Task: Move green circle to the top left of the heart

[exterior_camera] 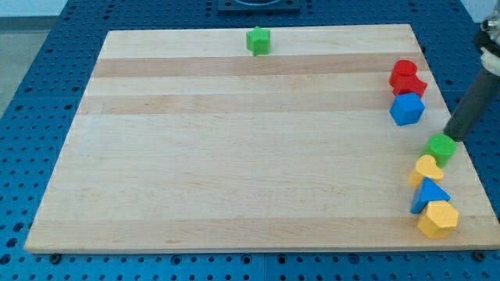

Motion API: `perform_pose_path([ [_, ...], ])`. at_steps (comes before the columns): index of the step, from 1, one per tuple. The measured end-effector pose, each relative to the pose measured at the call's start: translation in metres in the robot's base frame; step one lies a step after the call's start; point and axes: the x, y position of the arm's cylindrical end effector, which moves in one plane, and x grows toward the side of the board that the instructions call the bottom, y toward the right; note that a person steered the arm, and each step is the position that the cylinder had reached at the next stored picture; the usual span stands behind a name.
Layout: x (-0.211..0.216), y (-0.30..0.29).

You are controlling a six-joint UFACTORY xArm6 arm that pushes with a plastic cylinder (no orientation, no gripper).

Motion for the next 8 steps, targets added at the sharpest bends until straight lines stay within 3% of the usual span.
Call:
perform_pose_path([
  [2,0.001,0.043],
  [4,0.019,0.05],
  [8,0.026,-0.033],
])
